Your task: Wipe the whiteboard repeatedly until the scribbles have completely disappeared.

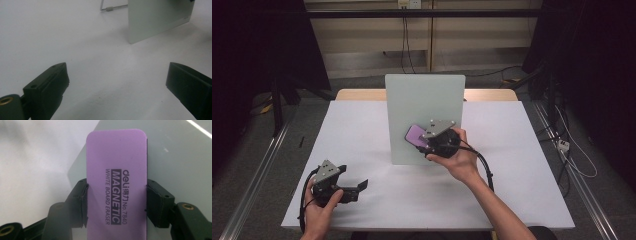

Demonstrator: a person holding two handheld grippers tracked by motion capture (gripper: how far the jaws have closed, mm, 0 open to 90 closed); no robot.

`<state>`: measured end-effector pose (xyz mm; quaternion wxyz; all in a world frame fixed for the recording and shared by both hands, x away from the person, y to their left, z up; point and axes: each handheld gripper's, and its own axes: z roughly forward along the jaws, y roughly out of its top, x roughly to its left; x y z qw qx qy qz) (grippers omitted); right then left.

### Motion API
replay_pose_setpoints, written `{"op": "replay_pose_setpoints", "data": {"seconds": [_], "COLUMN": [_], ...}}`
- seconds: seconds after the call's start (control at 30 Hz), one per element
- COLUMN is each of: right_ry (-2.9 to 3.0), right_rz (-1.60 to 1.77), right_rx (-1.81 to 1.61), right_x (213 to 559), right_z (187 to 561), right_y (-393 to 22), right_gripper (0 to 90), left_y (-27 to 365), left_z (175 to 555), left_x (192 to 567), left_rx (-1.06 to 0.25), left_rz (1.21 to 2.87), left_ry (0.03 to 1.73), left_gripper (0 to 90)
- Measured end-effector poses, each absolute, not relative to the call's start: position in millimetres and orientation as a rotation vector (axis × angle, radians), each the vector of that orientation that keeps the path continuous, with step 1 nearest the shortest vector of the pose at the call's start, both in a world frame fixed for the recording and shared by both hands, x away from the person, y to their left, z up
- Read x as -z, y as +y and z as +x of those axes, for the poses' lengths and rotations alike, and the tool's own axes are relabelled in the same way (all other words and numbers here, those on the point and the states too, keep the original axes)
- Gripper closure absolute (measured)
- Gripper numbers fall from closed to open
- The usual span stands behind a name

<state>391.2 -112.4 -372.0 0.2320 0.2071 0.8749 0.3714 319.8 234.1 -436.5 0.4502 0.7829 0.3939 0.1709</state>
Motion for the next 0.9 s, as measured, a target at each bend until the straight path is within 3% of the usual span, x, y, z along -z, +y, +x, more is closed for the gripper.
{"op": "replay_pose_setpoints", "data": {"seconds": [0.37, 0.9], "right_ry": [2.485, 2.483], "right_rz": [0.548, 0.636], "right_rx": [-1.021, -1.135], "right_x": [397, 382], "right_z": [385, 368], "right_y": [-106, -140], "right_gripper": [41.8, 41.8], "left_y": [233, 232], "left_z": [319, 319], "left_x": [436, 436], "left_rx": [-0.43, -0.431], "left_rz": [1.933, 1.935], "left_ry": [0.977, 0.978], "left_gripper": [4.4, 4.4]}}
